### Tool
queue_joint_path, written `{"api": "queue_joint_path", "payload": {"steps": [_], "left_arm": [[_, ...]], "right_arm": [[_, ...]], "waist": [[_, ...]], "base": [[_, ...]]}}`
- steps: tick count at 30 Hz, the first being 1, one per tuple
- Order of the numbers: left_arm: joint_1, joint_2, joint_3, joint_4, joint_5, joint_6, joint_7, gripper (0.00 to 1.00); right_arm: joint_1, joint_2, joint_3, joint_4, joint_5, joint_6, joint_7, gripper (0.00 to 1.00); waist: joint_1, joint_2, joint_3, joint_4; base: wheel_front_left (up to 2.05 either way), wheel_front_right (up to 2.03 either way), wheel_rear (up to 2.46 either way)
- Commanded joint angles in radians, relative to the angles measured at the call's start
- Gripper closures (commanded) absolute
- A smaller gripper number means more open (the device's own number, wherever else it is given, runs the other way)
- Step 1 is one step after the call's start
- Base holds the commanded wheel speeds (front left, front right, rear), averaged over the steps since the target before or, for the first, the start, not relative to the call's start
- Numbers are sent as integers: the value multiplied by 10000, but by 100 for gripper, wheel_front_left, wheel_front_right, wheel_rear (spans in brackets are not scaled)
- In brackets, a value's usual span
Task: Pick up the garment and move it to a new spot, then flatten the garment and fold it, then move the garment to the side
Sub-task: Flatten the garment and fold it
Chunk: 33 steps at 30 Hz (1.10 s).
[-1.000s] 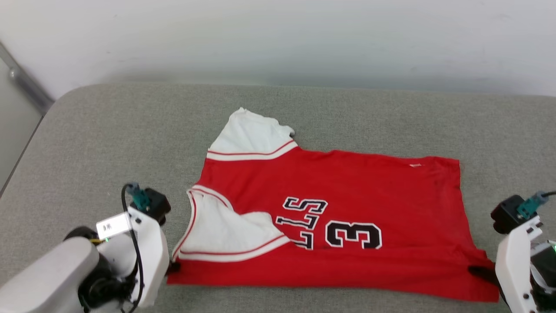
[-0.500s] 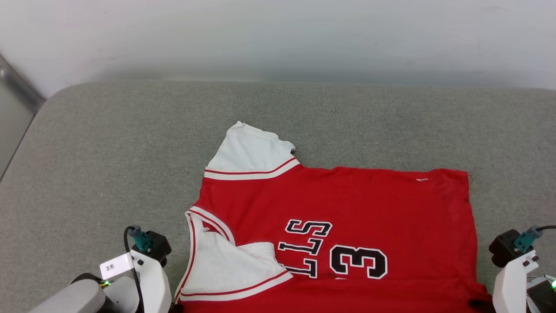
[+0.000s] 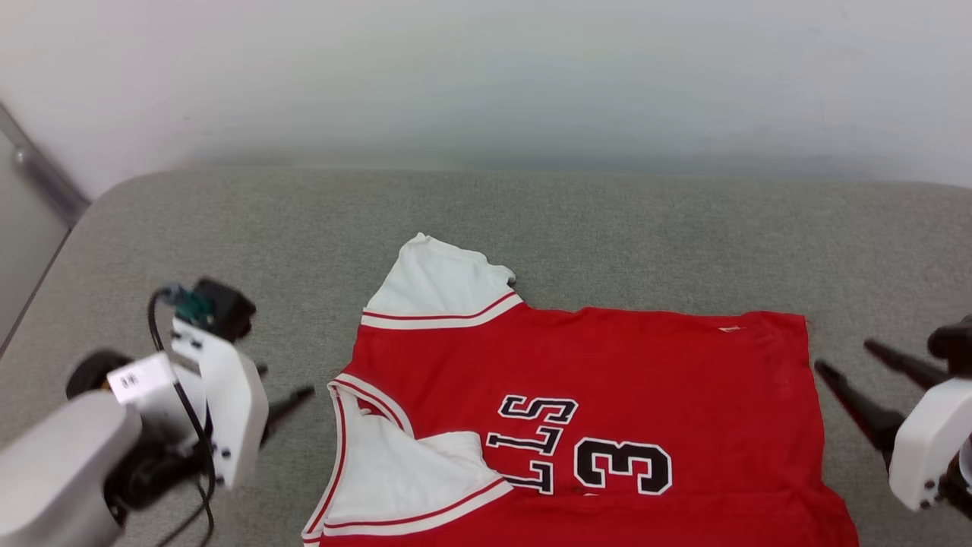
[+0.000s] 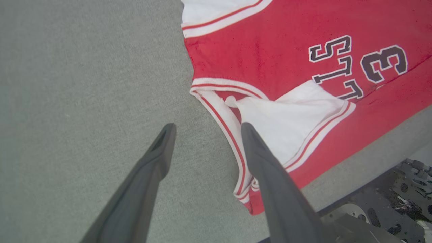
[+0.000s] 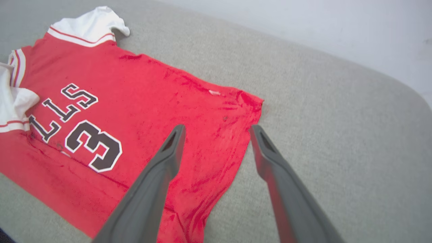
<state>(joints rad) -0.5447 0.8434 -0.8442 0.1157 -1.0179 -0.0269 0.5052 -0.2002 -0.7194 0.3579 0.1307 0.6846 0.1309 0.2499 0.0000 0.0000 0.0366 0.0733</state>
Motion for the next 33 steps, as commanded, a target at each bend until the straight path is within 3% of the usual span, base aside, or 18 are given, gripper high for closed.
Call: {"api": "queue_joint_path", "payload": {"steps": [1,7,16,24,33], "left_arm": [[-308,8,114,27,205,45,-158,0],[-1854,-366,561,495,865,176,-492,0],[-4323,-1093,833,1608,966,-71,429,0],[-6391,-1561,712,3188,663,-346,2430,0],[-7499,-1897,244,4216,619,-378,4321,0]], "right_arm": [[105,274,-312,-84,-284,-5,-337,0],[457,1853,-2145,-968,-2029,-4,-1815,0],[1237,3755,-3644,-2799,-3348,-4,-2320,0],[1168,4499,-3676,-3949,-3862,-5,-2311,0],[810,4714,-3675,-4390,-4021,-4,-2324,0]], "waist": [[0,0,95,-61],[0,0,690,-367],[0,0,2310,-958],[0,0,3813,-1572],[0,0,5014,-1889]], "base": [[0,0,0],[0,0,0],[0,0,0],[0,0,0],[0,0,0]]}}
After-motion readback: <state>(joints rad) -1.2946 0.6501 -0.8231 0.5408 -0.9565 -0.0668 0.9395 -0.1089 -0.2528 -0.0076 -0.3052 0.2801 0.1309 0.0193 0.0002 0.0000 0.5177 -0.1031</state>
